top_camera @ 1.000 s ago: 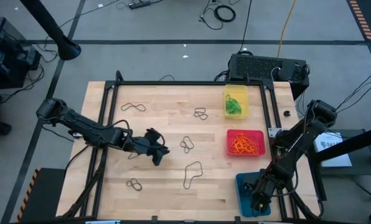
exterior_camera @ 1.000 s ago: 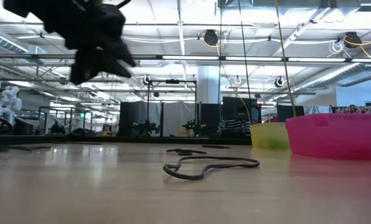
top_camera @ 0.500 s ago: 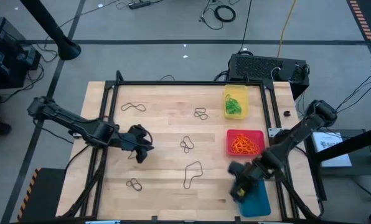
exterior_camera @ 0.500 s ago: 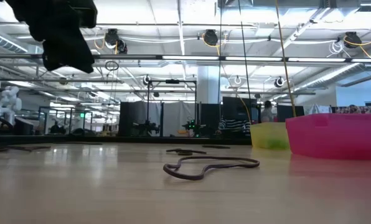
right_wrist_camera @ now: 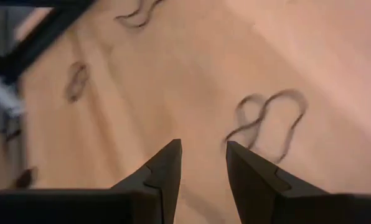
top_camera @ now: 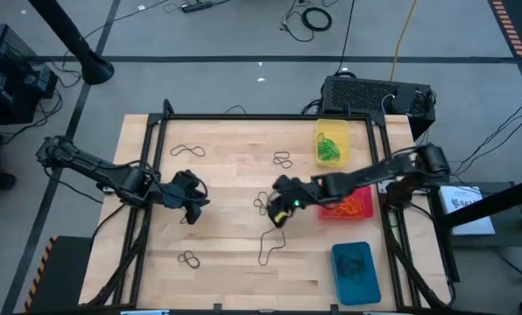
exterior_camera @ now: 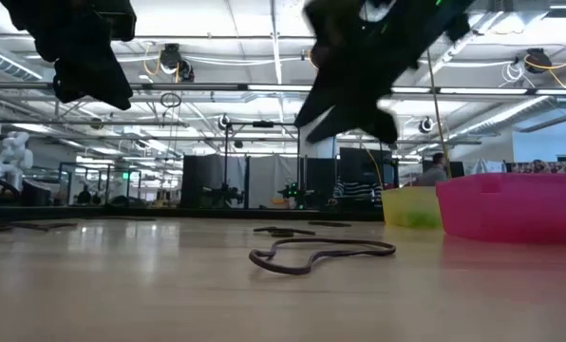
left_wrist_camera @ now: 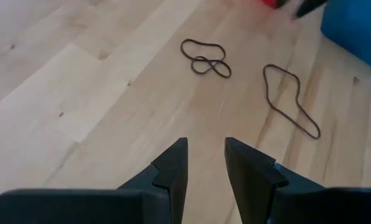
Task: Sort rubber bands into baskets
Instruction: Put the violet rubber band into the blue bin
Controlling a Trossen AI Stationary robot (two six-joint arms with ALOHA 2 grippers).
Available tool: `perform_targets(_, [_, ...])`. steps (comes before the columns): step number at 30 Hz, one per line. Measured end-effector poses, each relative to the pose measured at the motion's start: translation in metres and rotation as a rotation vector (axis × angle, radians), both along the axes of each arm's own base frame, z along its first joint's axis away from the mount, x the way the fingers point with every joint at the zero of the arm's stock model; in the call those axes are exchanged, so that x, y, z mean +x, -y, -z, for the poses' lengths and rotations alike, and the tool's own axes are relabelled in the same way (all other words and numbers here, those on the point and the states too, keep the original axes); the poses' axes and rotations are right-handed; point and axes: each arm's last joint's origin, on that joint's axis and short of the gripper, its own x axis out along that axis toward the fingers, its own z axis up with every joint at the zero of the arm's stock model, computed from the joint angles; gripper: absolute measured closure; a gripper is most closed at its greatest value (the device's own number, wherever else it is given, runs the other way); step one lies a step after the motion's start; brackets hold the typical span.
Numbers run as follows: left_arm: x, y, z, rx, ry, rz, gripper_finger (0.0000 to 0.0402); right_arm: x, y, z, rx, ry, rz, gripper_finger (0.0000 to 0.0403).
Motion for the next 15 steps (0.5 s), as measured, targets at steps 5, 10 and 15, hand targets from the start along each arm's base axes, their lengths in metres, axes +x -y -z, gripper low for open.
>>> perform_targets(5, [0.000,0.001,0.000,-0.059,0.003,-0.045,0.0288,0.025,0.022,0.026,-0.054,0.063,0.008,0.0282])
perform_targets(10, [-0.001,0.004,0.001,-0.114,0.002,-0.076,0.0288,0.041,0.022,0.052,-0.233,0.093,-0.168,0.0282])
perform_targets(15, [-0.003,0.007,0.001,-0.179,0.005,-0.117,0.0288,0.050,0.023,0.077,-0.345,0.037,-0.201,0.0282])
